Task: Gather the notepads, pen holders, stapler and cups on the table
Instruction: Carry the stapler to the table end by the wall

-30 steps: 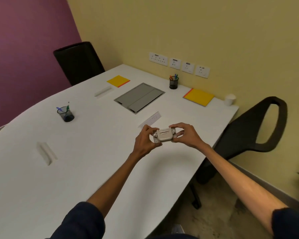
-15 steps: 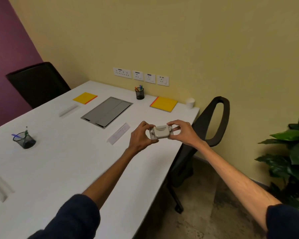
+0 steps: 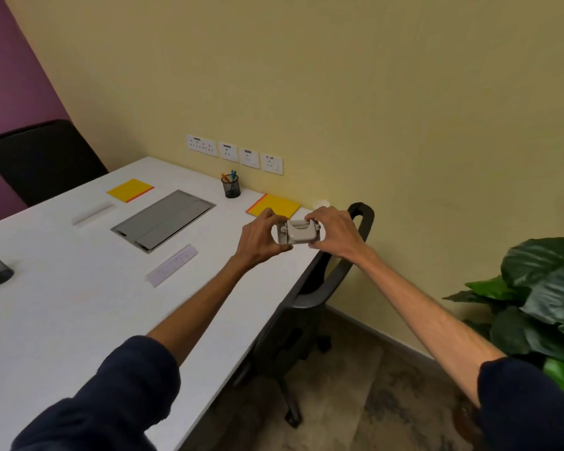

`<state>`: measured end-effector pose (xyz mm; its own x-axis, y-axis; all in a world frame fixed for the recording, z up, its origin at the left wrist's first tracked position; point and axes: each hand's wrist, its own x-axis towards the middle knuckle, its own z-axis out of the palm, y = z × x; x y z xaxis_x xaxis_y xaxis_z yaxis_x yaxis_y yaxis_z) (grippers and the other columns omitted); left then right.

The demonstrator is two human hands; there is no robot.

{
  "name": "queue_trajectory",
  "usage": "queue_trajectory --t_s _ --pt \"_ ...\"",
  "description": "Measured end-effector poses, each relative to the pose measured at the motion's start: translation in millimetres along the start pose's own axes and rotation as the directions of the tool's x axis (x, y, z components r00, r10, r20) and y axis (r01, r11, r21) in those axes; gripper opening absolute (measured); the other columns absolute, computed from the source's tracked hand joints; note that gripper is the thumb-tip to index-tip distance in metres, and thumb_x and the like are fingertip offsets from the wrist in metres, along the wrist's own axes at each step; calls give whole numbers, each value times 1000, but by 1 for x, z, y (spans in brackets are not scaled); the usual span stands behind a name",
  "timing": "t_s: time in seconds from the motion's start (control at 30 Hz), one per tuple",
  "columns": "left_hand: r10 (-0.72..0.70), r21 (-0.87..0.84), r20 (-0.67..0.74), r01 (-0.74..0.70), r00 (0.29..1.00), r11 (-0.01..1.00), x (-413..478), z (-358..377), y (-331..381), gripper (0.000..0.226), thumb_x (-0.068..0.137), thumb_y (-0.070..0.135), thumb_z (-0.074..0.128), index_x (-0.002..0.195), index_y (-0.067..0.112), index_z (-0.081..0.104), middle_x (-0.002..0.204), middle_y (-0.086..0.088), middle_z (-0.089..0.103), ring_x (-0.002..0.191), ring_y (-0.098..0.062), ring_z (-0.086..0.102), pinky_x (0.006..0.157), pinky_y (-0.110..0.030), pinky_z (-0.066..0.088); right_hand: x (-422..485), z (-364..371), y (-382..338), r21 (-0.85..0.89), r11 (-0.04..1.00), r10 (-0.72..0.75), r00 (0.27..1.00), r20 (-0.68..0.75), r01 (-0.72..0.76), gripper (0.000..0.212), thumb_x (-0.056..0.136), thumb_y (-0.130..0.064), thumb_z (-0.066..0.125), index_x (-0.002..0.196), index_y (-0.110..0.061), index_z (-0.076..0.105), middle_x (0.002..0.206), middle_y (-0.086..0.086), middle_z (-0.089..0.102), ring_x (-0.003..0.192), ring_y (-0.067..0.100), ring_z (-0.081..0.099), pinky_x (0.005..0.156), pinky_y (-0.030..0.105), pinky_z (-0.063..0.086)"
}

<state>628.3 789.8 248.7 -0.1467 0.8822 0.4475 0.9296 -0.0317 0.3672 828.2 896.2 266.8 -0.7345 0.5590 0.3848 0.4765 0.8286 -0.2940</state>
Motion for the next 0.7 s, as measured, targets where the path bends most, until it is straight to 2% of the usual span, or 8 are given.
queue_trajectory --t_s 0.23,0.47,0.63,0.7 --pt "-20 29 -11 21 1000 999 50 37 16 61 65 53 79 117 24 63 103 6 56 83 -13 55 63 -38 55 35 5 51 -43 998 -55 998 9 56 61 65 -31 79 121 -18 59 114 3 60 105 23 54 88 38 36" --pt "-90 62 -22 91 996 994 104 79 -18 59 66 50 81 116 24 63 102 4 57 84 -16 57 63 -39 54 102 39 105 -61 993 -99 991 94 105 58 66 -27 79 120 -16 61 113 4 60 103 23 55 88 36 38" --pt "-192 37 -45 194 980 980 130 106 -58 60 65 49 82 116 22 65 102 2 58 83 -19 57 62 -36 53 156 65 125 -2 991 -132 971 200 135 54 66 -22 79 117 -14 62 107 4 59 99 22 53 73 26 29" --pt "-243 26 -49 244 969 969 139 113 -75 60 64 50 83 115 23 65 102 3 58 83 -19 58 62 -35 52 177 76 130 17 987 -162 958 236 162 53 66 -21 79 117 -14 63 107 5 58 99 22 53 70 27 32"
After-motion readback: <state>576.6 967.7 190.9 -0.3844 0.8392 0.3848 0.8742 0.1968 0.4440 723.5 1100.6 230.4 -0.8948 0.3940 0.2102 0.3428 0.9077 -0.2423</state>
